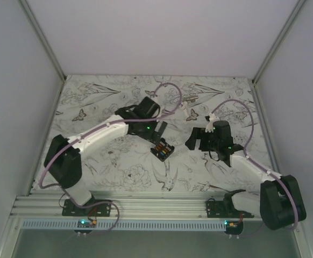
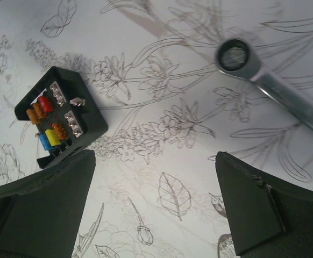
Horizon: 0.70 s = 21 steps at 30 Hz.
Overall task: Snap on the fuse box
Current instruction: Pick up the fuse box cover from the center of the board, then close the fuse box cover on the fuse box base.
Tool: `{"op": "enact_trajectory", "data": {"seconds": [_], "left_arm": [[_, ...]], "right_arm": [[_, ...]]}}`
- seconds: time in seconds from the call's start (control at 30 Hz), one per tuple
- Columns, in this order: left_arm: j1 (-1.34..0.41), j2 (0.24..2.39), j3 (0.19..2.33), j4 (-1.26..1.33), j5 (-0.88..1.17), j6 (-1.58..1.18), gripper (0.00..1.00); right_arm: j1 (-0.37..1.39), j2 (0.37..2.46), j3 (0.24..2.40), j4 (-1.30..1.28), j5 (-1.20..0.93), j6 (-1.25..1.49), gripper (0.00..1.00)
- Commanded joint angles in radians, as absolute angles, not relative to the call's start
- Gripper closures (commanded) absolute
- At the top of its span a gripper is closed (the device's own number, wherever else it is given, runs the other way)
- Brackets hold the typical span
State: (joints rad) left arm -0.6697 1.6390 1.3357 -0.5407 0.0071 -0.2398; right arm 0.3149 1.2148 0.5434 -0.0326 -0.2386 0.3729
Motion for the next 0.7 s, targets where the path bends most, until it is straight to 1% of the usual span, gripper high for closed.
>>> {"op": "enact_trajectory", "data": {"seconds": [0.0,0.23,0.67], "left_arm": [[-0.764,1.745,1.431,-0.628,-0.021,-0.189,0.34],[-0.845,1.879,1.538,-0.669,-0.059,-0.182,0.33],[-0.859,1.962,1.592,-0.672,-0.065,-0.190,0.31]], "right_arm": [[0.283,1.137,0.514,-0.001,-0.144,0.423,0.01],[0.257,1.094,0.488,-0.001,-0.104,0.442,0.01],[0.253,1.100,0.488,-0.001,-0.106,0.433,0.01]]}}
